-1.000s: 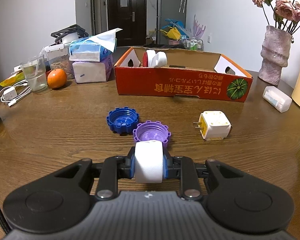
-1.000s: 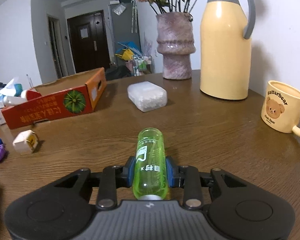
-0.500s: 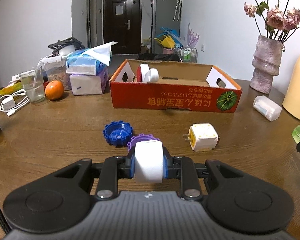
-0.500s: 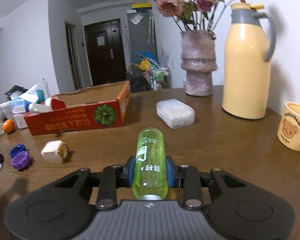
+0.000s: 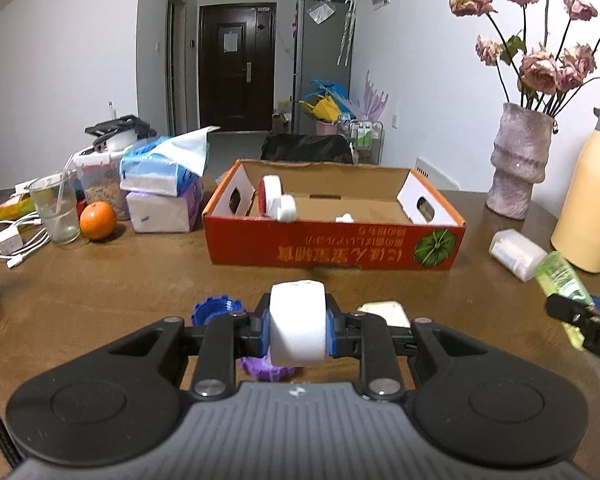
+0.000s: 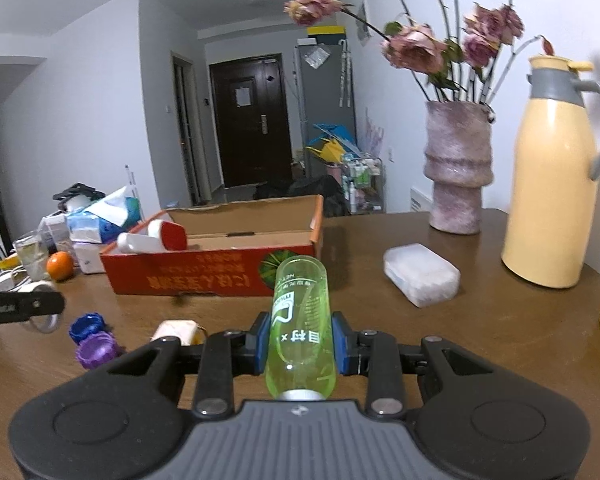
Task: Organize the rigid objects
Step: 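Carry the green bottle and white tape roll over the cardboard box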
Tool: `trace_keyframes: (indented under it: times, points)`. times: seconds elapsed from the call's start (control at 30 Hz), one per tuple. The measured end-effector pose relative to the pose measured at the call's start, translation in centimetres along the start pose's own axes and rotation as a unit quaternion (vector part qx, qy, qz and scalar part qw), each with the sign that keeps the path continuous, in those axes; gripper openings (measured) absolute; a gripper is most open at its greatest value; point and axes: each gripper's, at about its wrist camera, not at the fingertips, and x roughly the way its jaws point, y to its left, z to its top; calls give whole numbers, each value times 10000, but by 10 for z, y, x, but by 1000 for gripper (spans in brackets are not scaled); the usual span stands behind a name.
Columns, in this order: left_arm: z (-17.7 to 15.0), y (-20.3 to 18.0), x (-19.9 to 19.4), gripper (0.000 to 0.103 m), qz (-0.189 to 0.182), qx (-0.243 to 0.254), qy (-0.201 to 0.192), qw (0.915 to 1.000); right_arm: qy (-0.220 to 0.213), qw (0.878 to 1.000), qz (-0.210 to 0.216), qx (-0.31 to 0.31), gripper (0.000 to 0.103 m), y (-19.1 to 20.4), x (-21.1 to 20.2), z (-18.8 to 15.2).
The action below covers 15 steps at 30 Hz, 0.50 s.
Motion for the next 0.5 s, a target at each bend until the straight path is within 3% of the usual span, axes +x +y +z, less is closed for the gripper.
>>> trace_keyframes:
  times: [0.5]
  points:
    - [31,-11,17,25,-181,-213,-245,9993,-243,9993,258,141,30,27,25,27]
